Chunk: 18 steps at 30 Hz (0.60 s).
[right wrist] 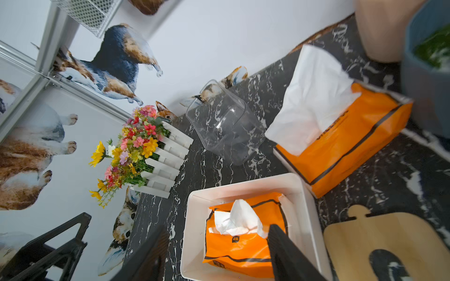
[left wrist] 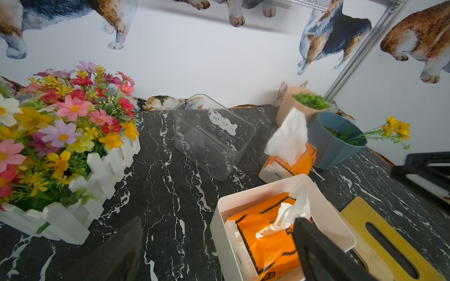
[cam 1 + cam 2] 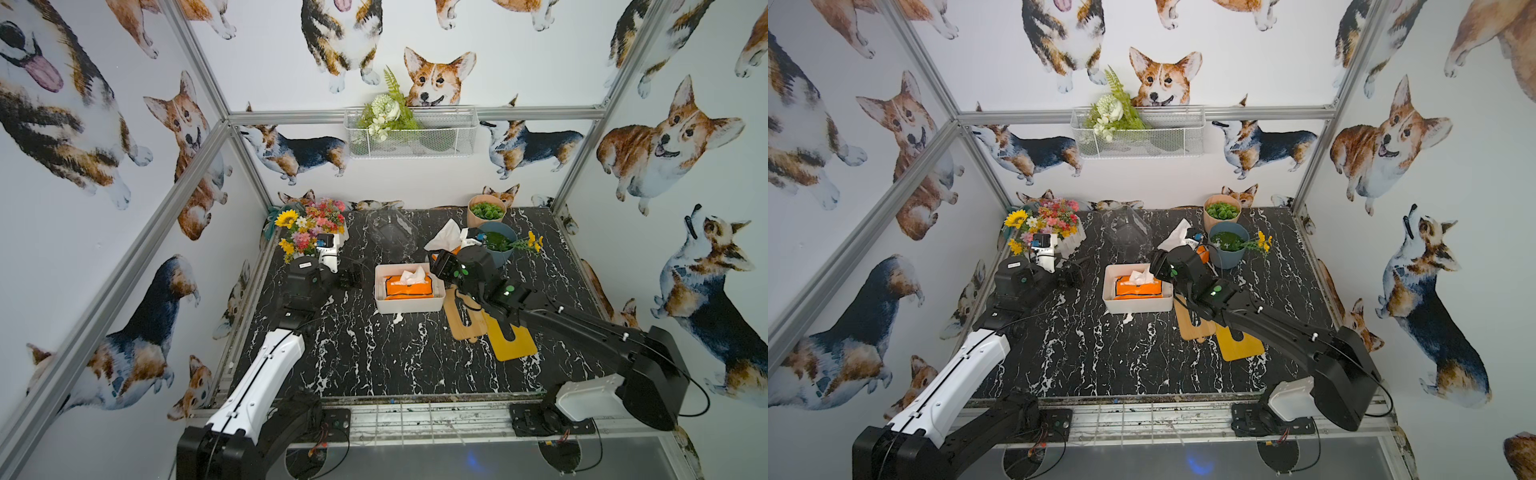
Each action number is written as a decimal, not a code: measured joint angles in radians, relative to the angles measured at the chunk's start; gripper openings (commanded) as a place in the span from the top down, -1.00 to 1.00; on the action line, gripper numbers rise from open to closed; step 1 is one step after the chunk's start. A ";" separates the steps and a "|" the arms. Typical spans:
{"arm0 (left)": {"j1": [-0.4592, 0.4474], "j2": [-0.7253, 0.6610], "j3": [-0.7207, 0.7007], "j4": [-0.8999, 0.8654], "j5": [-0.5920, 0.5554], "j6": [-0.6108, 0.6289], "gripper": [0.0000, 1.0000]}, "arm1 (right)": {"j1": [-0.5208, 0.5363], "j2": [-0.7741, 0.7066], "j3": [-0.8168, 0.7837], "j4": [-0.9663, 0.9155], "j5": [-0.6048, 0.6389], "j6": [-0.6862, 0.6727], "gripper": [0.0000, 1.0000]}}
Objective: Put the tissue paper into the tissue box
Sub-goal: Place the paper towel in the tissue box, then move the box lid to the center of the board.
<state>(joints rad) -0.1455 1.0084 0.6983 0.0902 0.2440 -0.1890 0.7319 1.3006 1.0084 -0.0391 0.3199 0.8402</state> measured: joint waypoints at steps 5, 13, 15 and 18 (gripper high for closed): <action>0.000 0.000 0.000 0.000 0.004 0.000 -1.00 | -0.056 -0.166 -0.092 -0.151 0.043 -0.091 -0.45; 0.000 0.000 0.000 -0.001 0.014 -0.004 -1.00 | -0.275 -0.350 -0.276 -0.359 0.058 -0.135 -0.52; 0.000 0.000 0.000 -0.001 0.017 -0.004 -1.00 | -0.362 -0.340 -0.291 -0.391 0.047 -0.160 -0.52; 0.000 0.000 0.000 -0.001 0.018 -0.004 -1.00 | -0.469 -0.284 -0.287 -0.415 0.021 -0.216 -0.51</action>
<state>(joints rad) -0.1455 1.0084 0.6983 0.0895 0.2623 -0.1932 0.2626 1.0168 0.7216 -0.4545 0.3405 0.6247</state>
